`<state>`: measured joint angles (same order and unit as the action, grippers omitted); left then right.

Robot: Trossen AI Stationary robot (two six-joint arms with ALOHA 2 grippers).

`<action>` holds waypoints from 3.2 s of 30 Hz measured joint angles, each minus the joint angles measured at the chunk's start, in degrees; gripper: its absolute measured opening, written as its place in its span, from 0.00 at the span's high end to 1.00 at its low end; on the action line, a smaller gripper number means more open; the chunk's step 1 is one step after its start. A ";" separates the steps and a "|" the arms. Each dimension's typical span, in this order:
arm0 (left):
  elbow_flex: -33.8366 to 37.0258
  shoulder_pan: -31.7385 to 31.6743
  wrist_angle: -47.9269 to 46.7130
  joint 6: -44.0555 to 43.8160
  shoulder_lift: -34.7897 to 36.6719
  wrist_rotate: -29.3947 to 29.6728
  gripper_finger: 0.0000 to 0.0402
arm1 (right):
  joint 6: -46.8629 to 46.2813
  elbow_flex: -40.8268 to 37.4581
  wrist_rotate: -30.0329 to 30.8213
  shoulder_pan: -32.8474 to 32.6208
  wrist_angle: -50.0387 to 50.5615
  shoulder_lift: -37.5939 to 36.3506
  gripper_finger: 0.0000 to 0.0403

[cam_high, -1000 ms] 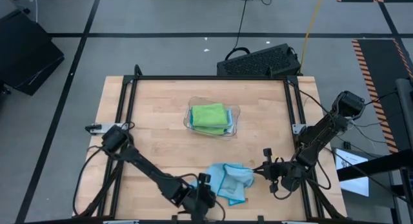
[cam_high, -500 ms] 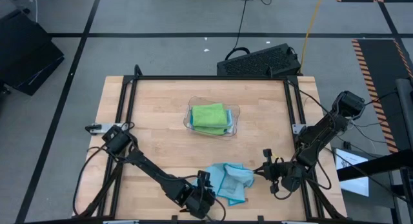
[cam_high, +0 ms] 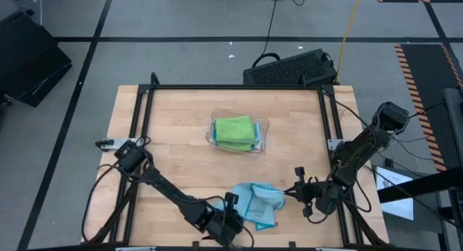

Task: Fold microfiber towels
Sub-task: Fold the blue microfiber cloth

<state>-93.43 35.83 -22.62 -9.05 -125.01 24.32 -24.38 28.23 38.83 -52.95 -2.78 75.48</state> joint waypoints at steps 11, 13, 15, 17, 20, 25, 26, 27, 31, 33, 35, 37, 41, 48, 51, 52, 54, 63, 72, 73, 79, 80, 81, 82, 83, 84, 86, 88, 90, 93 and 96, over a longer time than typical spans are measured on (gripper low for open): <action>0.00 3.46 -2.06 -3.63 5.38 10.33 0.97 | 0.11 0.00 6.10 0.09 0.35 -3.26 0.99; 0.02 3.30 -0.93 -1.21 4.68 7.63 0.94 | 0.06 0.00 6.14 0.09 -0.02 -3.97 0.99; -0.13 2.50 1.18 -1.35 2.98 4.61 0.89 | 0.30 -0.01 6.14 0.09 0.05 -4.41 0.99; 0.11 1.75 -0.10 -2.07 1.40 3.40 0.81 | 0.90 0.00 6.17 0.09 -0.03 -4.61 0.99; 0.13 0.82 0.01 -2.18 0.22 2.62 0.69 | 1.75 -0.01 6.17 0.09 0.03 -4.55 0.99; 0.06 0.20 0.00 -1.71 -0.43 -2.30 0.53 | 2.63 -0.02 6.16 0.11 0.33 -4.57 0.99; 0.11 0.15 -0.13 -1.67 -0.52 -2.37 0.51 | 2.60 -0.02 6.16 0.10 0.35 -4.57 0.99; 0.10 0.06 -0.37 -1.69 -0.52 -2.47 0.50 | 2.60 -0.02 6.16 0.09 0.45 -4.57 0.99; 0.07 -0.26 -1.68 -1.69 -0.46 -2.63 0.49 | 1.69 -0.02 6.14 0.09 0.45 -4.57 0.99; 0.01 -0.80 -0.72 -1.89 -1.08 -3.92 0.49 | 1.36 -0.02 6.14 0.09 0.43 -4.57 0.99; -0.01 -1.14 -1.35 -1.22 -1.63 -4.46 0.49 | 1.32 -0.02 6.06 0.09 0.44 -4.55 0.99; 0.00 -1.56 -1.82 -0.55 -2.45 -4.76 0.49 | 1.08 -0.02 6.02 0.09 0.47 -4.57 0.99; 0.02 -1.79 -2.18 1.08 -2.42 -6.15 0.54 | 0.84 -0.02 5.97 0.09 0.67 -4.57 0.99; 0.02 -1.71 -3.48 4.94 -2.40 -6.65 0.87 | -1.79 -0.04 5.92 0.03 0.88 -4.57 0.99; 0.02 -2.01 -2.51 4.48 -2.40 -5.95 0.97 | -2.76 -0.04 5.92 -0.33 0.86 -4.57 0.99; 0.02 -2.08 -2.13 4.41 -2.40 -5.14 0.97 | -2.92 -0.04 5.92 -0.45 0.89 -4.57 0.99; 0.02 -2.07 -2.22 4.52 -2.40 -2.77 0.97 | -3.00 -0.04 5.92 -0.66 0.86 -4.57 0.99; 0.09 -0.17 -9.83 -2.74 6.94 18.99 0.99 | -0.40 -0.04 14.85 0.55 -1.53 -4.57 0.99; -0.02 2.88 -19.45 -13.51 17.36 22.24 0.99 | 12.58 -0.02 17.70 5.13 -17.02 -5.12 0.99; -0.02 3.09 -21.52 -15.40 17.50 21.43 0.98 | 12.95 -0.02 16.45 5.32 -18.11 -5.11 0.99; 4.29 4.50 -24.70 -25.10 16.26 13.29 0.91 | 11.29 -0.02 10.22 5.35 -16.18 -5.11 0.99; 5.92 4.66 -24.18 -25.98 16.09 13.02 0.90 | 11.24 -0.02 9.24 5.35 -15.86 -5.09 0.99; 7.59 4.88 -23.57 -26.68 16.08 13.00 0.88 | 11.17 -0.02 8.64 5.38 -15.82 -5.09 0.99; 9.28 4.88 -22.35 -27.14 16.19 13.06 0.87 | 11.20 -0.02 7.91 5.38 -15.59 -5.09 0.99; 11.05 4.85 -20.57 -27.31 16.31 13.35 0.85 | 11.48 -0.02 7.46 5.38 -15.63 -5.09 0.99; 12.55 4.81 -19.39 -27.42 16.31 13.73 0.84 | 11.79 -0.02 7.38 5.38 -15.76 -5.09 0.99; 15.46 4.69 -16.89 -26.96 16.23 13.64 0.84 | 12.66 -0.02 7.39 5.38 -15.84 -5.09 0.99; 17.70 4.32 -13.20 -26.85 16.22 13.63 0.88 | 13.58 -0.02 7.39 5.38 -15.81 -5.09 0.99; 19.54 3.99 -9.49 -26.78 16.26 13.63 0.95 | 14.36 -0.02 7.39 5.38 -15.81 -5.09 0.99; 20.31 3.92 -6.43 -25.00 16.22 13.67 0.98 | 14.62 -0.02 7.39 5.38 -15.81 -5.09 0.99; 20.21 3.99 -3.86 -24.22 16.26 14.15 0.95 | 14.63 -0.02 7.39 5.38 -15.79 -5.09 0.99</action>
<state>-73.22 39.82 -26.48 -33.27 -108.75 38.47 -9.75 28.21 46.22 -47.57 -18.57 70.39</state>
